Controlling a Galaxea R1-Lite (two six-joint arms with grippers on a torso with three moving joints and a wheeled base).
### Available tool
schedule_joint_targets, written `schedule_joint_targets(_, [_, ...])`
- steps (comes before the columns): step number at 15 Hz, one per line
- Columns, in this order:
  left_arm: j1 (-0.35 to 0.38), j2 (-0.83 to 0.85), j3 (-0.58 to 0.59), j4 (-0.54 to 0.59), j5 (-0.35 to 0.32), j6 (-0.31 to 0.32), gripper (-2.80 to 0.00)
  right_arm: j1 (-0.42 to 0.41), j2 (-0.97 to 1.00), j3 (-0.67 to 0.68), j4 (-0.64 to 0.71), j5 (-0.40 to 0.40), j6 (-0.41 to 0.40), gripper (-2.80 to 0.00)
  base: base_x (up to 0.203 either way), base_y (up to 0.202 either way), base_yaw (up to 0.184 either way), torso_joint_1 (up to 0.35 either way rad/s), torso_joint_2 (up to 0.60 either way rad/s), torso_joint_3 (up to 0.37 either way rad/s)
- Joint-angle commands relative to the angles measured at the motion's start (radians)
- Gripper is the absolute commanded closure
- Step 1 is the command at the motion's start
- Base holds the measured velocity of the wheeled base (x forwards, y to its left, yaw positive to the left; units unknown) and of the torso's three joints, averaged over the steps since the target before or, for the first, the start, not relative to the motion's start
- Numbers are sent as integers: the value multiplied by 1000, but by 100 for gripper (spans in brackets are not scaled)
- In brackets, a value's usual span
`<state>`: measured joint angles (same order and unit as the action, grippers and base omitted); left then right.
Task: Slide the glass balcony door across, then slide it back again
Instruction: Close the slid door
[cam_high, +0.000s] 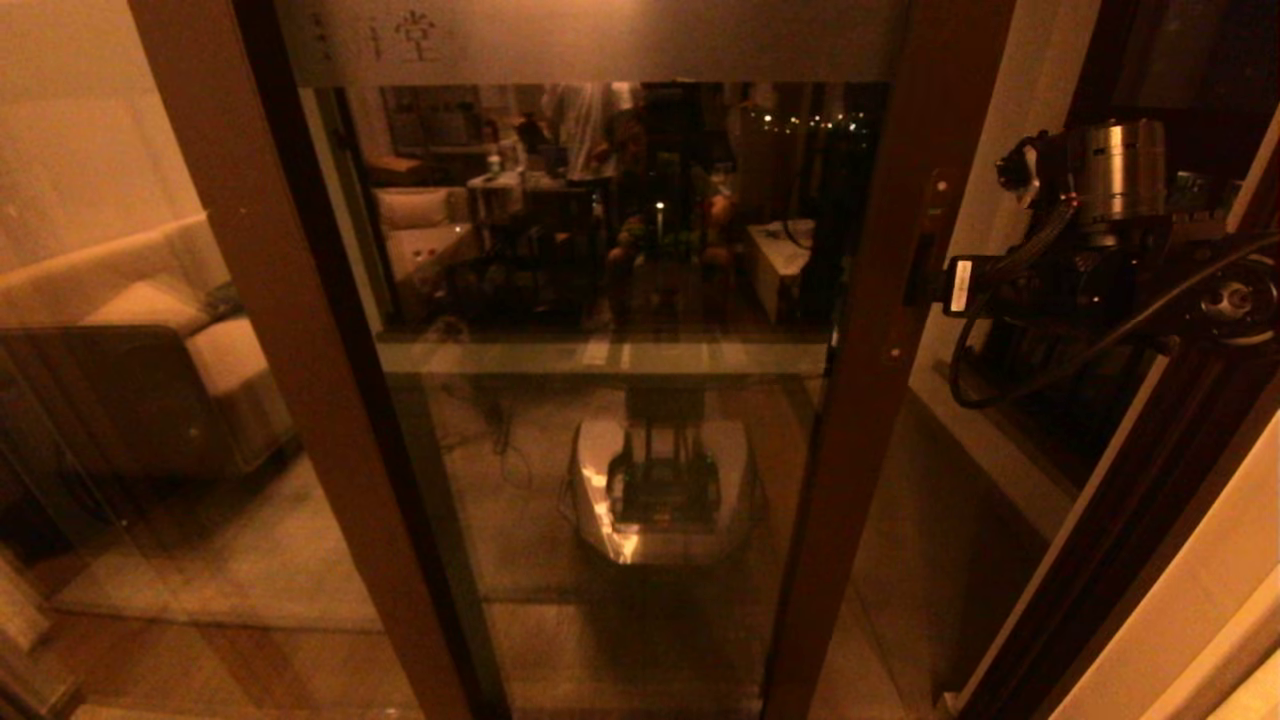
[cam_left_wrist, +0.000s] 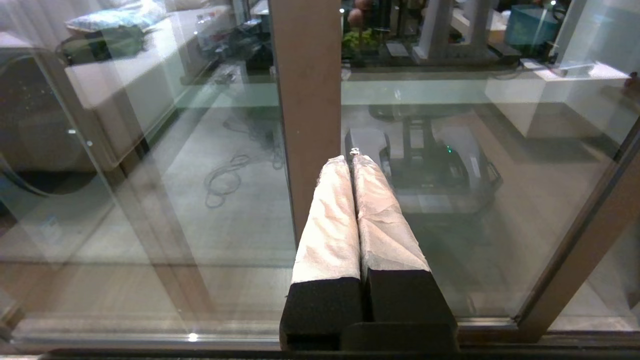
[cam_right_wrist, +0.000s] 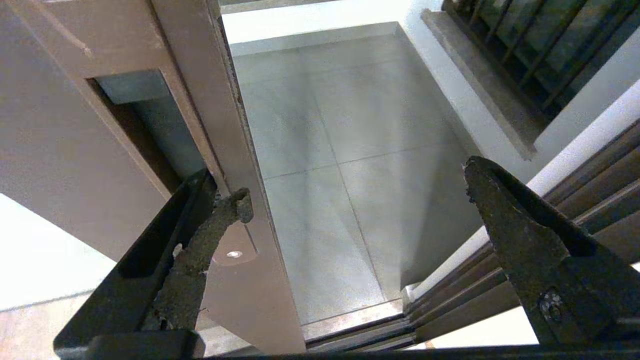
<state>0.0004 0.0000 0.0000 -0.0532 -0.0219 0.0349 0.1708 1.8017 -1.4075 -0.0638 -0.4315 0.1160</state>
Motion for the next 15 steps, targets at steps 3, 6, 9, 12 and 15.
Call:
schedule_joint_targets(3, [1, 0, 21, 0, 0, 0, 0, -24, 1, 4, -1, -2, 1, -280, 0, 0, 0, 0, 0, 0])
schedule_joint_targets(6, [0, 0, 21, 0, 0, 0, 0, -51, 0, 4, -1, 14, -1, -280, 0, 0, 0, 0, 0, 0])
schedule_joint_targets(9, [1, 0, 21, 1, -1, 0, 0, -74, -1, 5, -1, 17, 0, -280, 0, 0, 0, 0, 0, 0])
schedule_joint_targets(12, [1, 0, 21, 1, 0, 0, 0, -91, -10, 13, -1, 37, -1, -280, 0, 0, 0, 0, 0, 0])
schedule_joint_targets(15, [0, 0, 21, 1, 0, 1, 0, -110, -15, 29, -3, 42, -1, -280, 0, 0, 0, 0, 0, 0])
